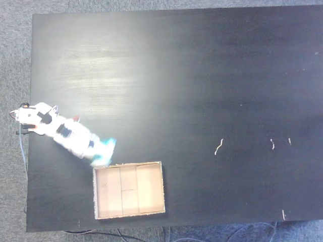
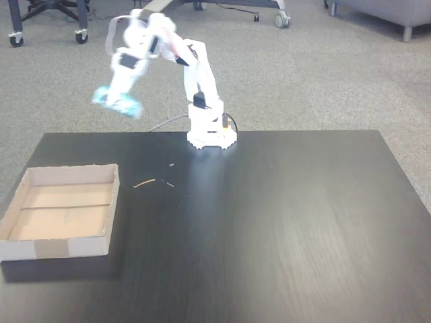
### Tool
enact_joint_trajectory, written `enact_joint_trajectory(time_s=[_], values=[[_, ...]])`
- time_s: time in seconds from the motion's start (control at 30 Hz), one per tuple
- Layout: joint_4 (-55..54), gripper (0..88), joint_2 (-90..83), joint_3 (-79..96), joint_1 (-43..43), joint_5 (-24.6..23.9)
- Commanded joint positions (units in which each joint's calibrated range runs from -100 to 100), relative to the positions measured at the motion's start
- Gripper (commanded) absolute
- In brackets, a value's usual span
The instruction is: Pick the green block and drop it in the box on the right.
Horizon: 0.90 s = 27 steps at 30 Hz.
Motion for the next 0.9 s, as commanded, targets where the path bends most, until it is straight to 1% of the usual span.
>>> enact_joint_trajectory(time_s=[0.0, 0.07, 0.13, 0.2, 0.3, 0.37, 0.43, 0.6, 0.63, 0.67, 0.7, 0.8, 0.87], values=[[-12.28, 23.8, -2.31, 14.78, 7.58, 1.27], [-23.92, 23.4, 2.01, 22.03, 7.81, 1.37], [-33.5, 23.3, 6.41, 25.21, 7.12, 0.93], [-36.97, 23.3, 9.03, 26.57, 5.81, 0.54], [-41.84, 23.2, 10.05, 33.82, 3.67, 0.54], [-48.78, 23.0, 10.73, 40.71, 3.82, 1.12], [-56.37, 23.0, 12.59, 45.7, 6.2, 2.0], [-56.04, 23.6, 13.86, 42.98, 8.27, 2.15], [-55.79, 28.4, 13.86, 43.25, 8.19, 2.34], [-55.3, 39.9, 13.69, 43.34, 8.19, 2.49], [-55.3, 44.5, 13.44, 43.34, 8.34, 2.39], [-53.56, 48.1, 12.84, 43.34, 8.73, 2.64], [-48.94, 50.6, 9.46, 42.88, 8.57, 1.9]])
